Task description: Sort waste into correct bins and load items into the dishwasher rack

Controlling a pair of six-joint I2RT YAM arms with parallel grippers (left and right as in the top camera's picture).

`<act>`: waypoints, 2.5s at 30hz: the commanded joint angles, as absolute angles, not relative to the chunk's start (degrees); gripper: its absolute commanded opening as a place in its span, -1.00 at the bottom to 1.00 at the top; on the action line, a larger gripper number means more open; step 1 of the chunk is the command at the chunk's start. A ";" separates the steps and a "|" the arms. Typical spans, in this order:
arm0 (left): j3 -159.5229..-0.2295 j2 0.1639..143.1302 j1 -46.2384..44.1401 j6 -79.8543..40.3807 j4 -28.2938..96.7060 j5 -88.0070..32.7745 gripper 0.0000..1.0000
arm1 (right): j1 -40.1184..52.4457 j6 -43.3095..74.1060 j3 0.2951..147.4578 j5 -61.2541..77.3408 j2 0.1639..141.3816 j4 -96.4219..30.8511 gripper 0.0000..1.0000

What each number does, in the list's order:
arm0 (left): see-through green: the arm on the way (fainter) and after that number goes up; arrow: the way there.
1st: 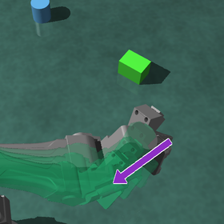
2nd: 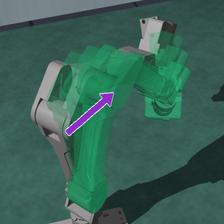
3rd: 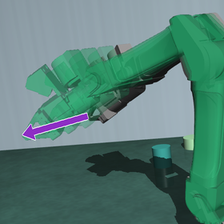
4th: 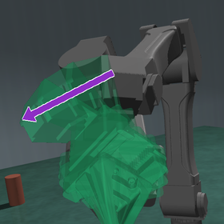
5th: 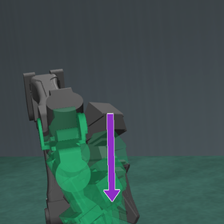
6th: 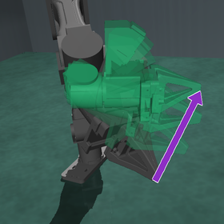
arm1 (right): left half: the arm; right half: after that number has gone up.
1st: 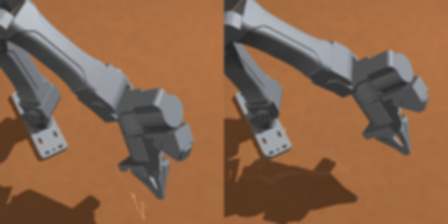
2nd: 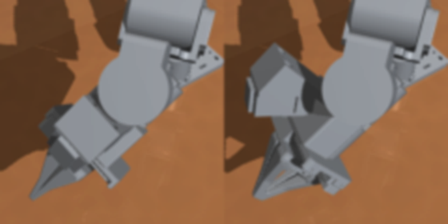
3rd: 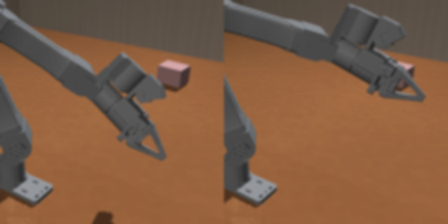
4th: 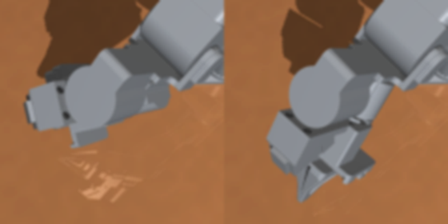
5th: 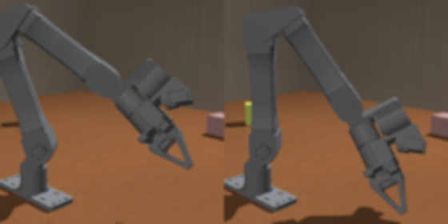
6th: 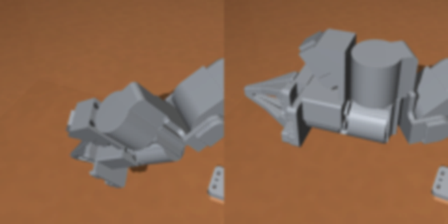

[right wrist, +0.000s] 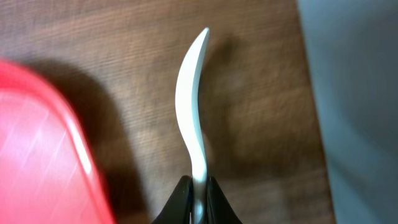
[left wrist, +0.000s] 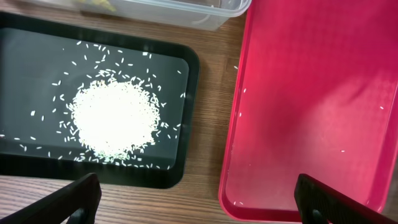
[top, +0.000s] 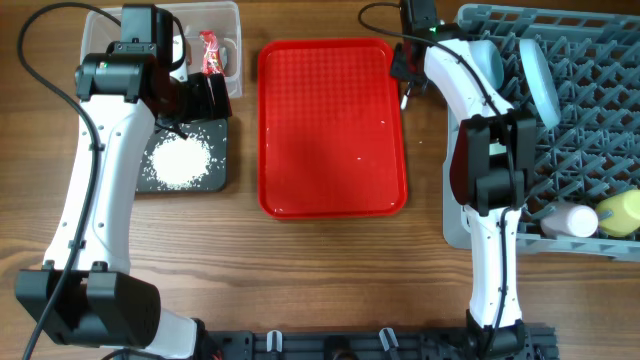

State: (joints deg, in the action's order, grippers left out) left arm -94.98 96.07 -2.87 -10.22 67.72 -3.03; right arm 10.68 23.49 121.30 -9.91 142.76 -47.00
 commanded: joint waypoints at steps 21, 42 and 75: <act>-94.76 96.44 -2.66 -10.76 67.59 -3.33 1.00 | 6.39 43.29 100.31 -23.90 77.58 -91.57 -0.91; -94.76 96.44 -2.66 -10.76 67.59 -3.31 1.00 | -12.82 27.07 63.66 12.03 68.86 -46.81 0.97; -94.76 96.44 -2.66 -10.76 67.59 -3.31 1.00 | 1.69 9.45 10.68 7.84 12.71 -5.93 0.99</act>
